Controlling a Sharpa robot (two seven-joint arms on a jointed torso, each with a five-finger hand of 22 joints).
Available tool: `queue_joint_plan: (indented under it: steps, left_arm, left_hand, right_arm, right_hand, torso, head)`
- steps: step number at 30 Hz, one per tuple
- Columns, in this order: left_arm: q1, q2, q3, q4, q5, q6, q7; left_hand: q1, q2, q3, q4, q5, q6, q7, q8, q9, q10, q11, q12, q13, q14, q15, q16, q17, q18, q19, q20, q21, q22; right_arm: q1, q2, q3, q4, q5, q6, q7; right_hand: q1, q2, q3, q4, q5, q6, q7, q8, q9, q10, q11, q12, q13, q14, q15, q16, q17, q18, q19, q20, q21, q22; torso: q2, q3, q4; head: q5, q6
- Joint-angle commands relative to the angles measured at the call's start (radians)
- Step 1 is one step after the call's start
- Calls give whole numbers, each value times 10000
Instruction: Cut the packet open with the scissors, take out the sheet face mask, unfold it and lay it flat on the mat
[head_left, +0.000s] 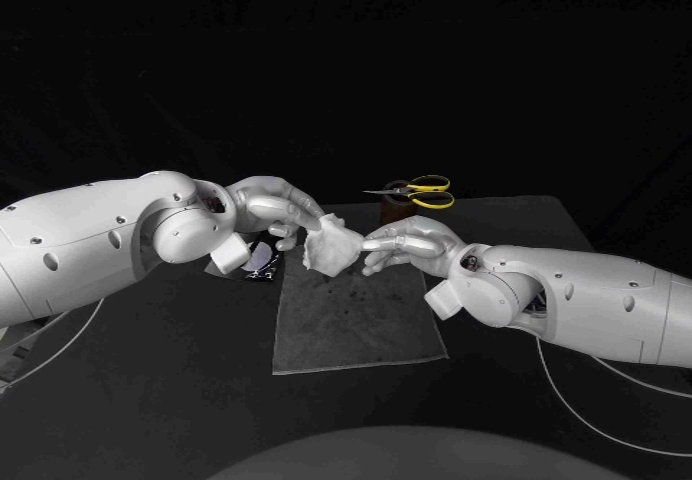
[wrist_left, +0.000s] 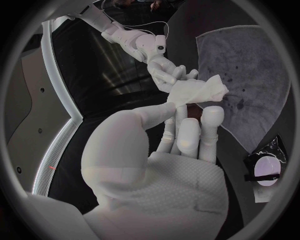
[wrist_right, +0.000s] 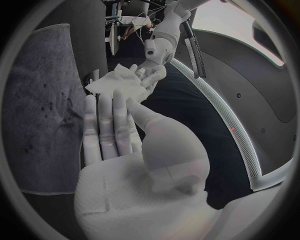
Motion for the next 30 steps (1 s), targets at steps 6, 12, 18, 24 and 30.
queue_joint_plan:
  steps: [6, 12, 18, 24, 30]
  left_arm:
    - [5, 25, -1, -19, 97, -361, 62]
    - [2, 24, -3, -26, 143, -470, 78]
    - [1, 30, -10, -36, 194, -494, 75]
    - [1, 40, -18, -37, 234, -487, 83]
    - [1, 44, -22, -38, 253, -513, 81]
  left_hand:
    - [410, -2, -124, -81, 32, -7, 13, -347, 40, -119, 18, 105, 57, 137, -4, 42, 104, 13, 205, 1, 79, 102]
    - [437, 0, -136, -82, 31, 9, 16, -372, 29, -123, 21, 111, 60, 150, -3, 44, 124, 5, 236, 1, 98, 133]
    - [462, -4, -165, -74, 30, 32, 20, -402, 15, -124, 23, 119, 64, 174, 0, 47, 159, -3, 272, 3, 119, 168]
    - [508, -42, -230, -79, 28, 57, 26, -455, -6, -134, 22, 123, 67, 177, 2, 48, 152, -4, 279, 6, 125, 168]
    - [650, -94, -538, 6, 29, -89, 85, -761, -133, -151, 63, 91, 50, 195, 39, 49, 175, -4, 259, 38, 86, 124]
  right_arm:
    - [43, -194, 91, 298, -301, -193, 189]
    - [97, -259, 121, 389, -476, -41, 95]
    - [127, -292, 138, 490, -556, 90, 58]
    - [179, -312, 149, 575, -603, 114, 49]
    - [224, -331, 154, 649, -618, 141, 57]
  right_hand:
    - [-211, -152, 478, 68, 41, -8, -86, 668, 858, 92, 0, 77, 88, 115, -15, 65, 78, 193, -158, 1, 202, 186]
    - [-266, -222, 647, 105, 41, -21, -90, 714, 893, 103, -5, 81, 122, 149, -25, 84, 113, 195, -185, -9, 303, 275]
    - [-288, -260, 737, 123, 41, -32, -92, 736, 911, 106, -8, 82, 141, 164, -30, 97, 135, 194, -203, -15, 360, 327]
    - [-304, -283, 793, 139, 41, -38, -92, 751, 923, 110, -9, 84, 153, 168, -32, 102, 148, 193, -219, -19, 395, 360]
    - [-304, -283, 793, 139, 41, -38, -92, 751, 923, 110, -9, 84, 153, 168, -32, 102, 148, 193, -219, -19, 395, 360]
  torso:
    - [-1, -3, 3]
    - [3, -5, 3]
    - [4, 0, 4]
    - [-1, -1, 0]
    - [0, -3, -2]
  head:
    - [-5, 10]
    - [-1, 36]
    - [14, 43]
    - [23, 84]
    - [31, 85]
